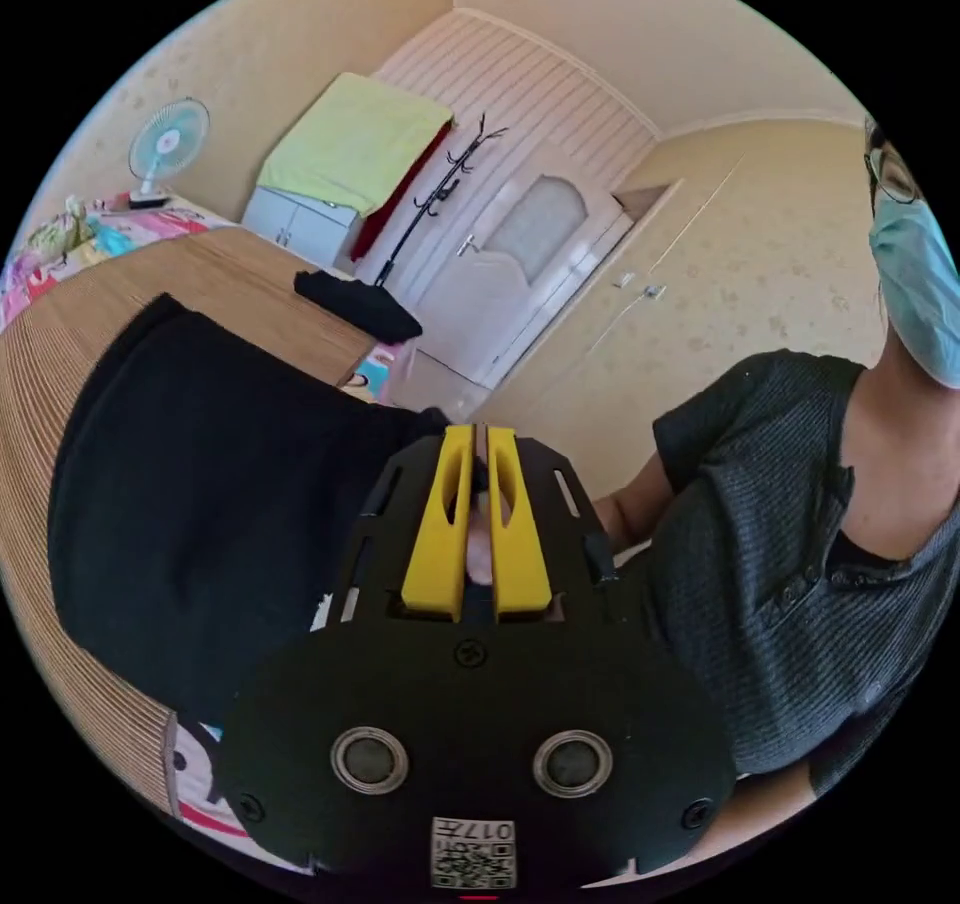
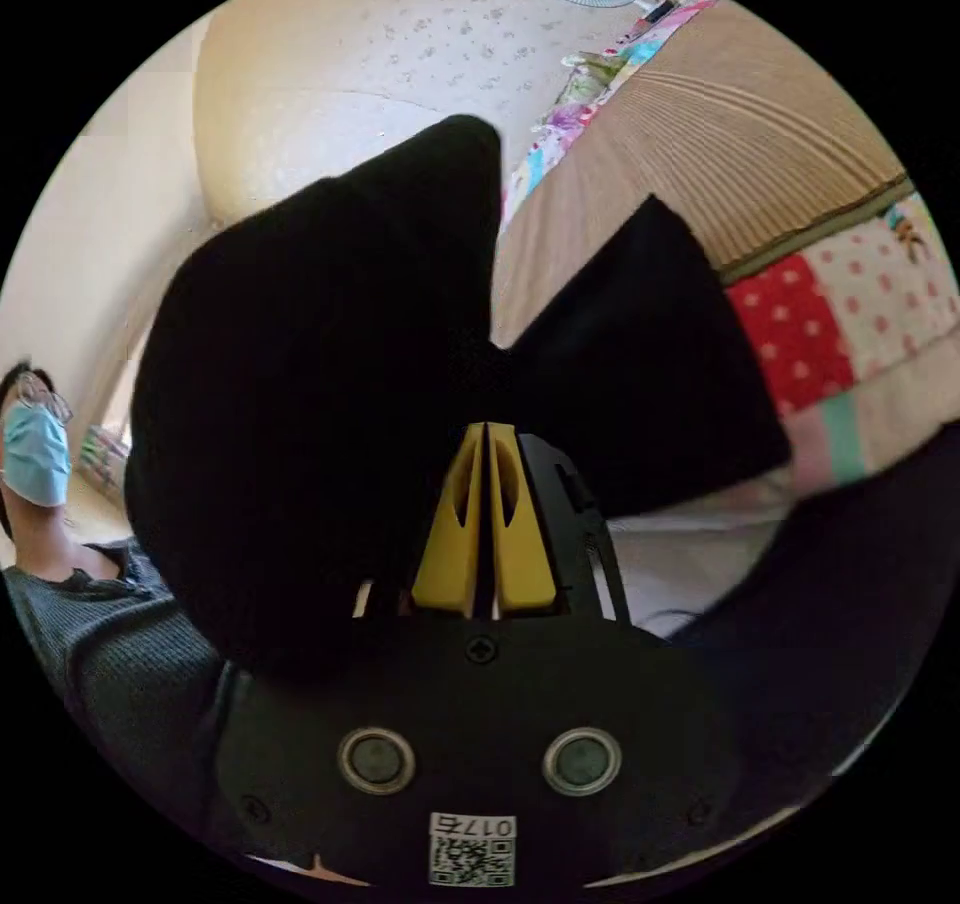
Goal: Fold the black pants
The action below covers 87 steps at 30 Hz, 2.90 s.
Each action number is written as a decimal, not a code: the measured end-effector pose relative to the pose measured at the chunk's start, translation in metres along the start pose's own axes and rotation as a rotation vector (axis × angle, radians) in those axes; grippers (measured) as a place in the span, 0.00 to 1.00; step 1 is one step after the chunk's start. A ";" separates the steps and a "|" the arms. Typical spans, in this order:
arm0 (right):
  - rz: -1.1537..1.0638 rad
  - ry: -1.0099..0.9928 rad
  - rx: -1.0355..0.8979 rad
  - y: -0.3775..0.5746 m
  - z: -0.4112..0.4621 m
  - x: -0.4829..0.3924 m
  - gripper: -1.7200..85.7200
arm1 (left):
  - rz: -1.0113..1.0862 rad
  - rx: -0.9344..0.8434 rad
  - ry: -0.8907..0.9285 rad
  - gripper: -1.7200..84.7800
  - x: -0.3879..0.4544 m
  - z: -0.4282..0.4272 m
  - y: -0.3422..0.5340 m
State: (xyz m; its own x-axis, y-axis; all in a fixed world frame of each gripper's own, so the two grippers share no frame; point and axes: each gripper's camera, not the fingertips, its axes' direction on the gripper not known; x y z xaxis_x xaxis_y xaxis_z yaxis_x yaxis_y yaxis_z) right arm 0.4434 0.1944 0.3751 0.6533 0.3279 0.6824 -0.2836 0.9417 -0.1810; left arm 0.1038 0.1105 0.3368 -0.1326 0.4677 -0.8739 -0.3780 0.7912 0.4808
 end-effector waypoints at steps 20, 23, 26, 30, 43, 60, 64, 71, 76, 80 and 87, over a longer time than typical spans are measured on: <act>0.207 -0.282 -0.096 0.014 -0.046 0.063 0.08 | -0.807 0.178 0.095 0.22 -0.135 -0.005 0.183; 0.268 -0.445 -0.157 0.012 -0.038 0.070 0.18 | -0.812 0.141 0.406 0.17 -0.140 -0.006 0.185; 0.355 -0.641 -0.209 0.006 -0.021 0.076 0.27 | -0.750 0.193 0.652 0.13 -0.114 -0.004 0.173; 0.466 -0.900 -0.045 -0.009 -0.021 0.102 0.41 | -0.673 0.155 0.631 0.11 -0.065 -0.004 0.138; -0.094 -1.001 0.039 -0.113 -0.071 0.071 0.31 | -0.304 0.148 0.022 0.09 0.129 -0.056 0.069; -0.698 -1.036 -0.738 -0.273 0.304 -0.454 0.24 | -0.444 0.802 -0.892 0.09 0.363 -0.497 0.173; -0.458 -0.794 -0.797 -0.227 0.373 -0.383 0.15 | -1.011 0.813 -0.827 0.09 0.247 -0.558 0.302; -0.371 -0.735 -0.911 -0.123 0.316 -0.178 0.04 | -0.920 1.042 -0.667 0.02 0.261 -0.464 0.411; -0.045 -0.589 -0.698 -0.062 0.166 -0.014 0.03 | -0.849 0.985 -0.974 0.03 0.337 -0.419 0.382; 0.023 -0.466 -0.444 -0.041 0.057 0.019 0.03 | -0.745 1.007 -1.399 0.12 0.391 -0.504 0.336; 0.003 -0.459 -0.147 -0.028 -0.016 0.010 0.03 | -1.037 0.866 -1.266 0.13 0.290 -0.689 0.280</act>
State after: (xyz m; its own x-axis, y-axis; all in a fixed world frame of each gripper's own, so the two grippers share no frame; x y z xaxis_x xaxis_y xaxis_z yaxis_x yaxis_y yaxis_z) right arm 0.4689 0.1729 0.3762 0.2661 0.2951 0.9177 -0.1615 0.9522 -0.2593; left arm -0.6716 0.1957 0.1685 0.6529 -0.6209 -0.4338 0.7218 0.6837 0.1076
